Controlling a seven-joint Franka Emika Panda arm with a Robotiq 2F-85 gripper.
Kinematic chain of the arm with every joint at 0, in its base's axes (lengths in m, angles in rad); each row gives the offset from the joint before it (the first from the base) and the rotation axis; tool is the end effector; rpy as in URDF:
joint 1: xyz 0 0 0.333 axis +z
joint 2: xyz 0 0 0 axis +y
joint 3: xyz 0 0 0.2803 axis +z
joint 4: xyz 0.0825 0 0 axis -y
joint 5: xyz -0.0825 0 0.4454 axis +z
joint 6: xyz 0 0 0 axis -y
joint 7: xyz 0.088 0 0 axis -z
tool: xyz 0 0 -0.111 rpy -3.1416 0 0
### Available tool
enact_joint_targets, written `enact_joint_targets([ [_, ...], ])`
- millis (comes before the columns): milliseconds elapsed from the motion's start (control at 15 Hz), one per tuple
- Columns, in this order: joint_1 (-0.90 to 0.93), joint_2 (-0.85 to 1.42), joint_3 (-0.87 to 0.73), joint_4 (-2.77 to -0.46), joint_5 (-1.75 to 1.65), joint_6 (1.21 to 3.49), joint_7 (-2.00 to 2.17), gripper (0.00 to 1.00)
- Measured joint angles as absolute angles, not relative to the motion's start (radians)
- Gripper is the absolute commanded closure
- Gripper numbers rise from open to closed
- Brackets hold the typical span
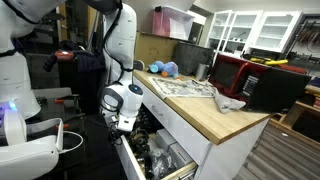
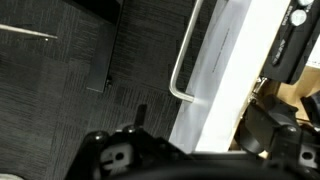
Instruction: Open the right second drawer of the cabinet to the left
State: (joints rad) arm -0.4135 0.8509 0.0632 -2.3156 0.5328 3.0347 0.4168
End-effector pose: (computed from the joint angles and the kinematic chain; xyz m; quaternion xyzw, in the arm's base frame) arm 0.3656 -0.1611 -0.1138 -0.7879 0.6110 0.0700 0.0322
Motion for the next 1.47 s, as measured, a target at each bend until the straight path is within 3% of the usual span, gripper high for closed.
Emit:
enact_joint_targets([
  [867, -0.333, 0.655, -0.042, -2.279, 0.545, 2.639, 0.423, 0.00],
  [1467, -0.239, 0.535, -0.004, -2.236, 0.564, 2.633, 0.313, 0.00],
])
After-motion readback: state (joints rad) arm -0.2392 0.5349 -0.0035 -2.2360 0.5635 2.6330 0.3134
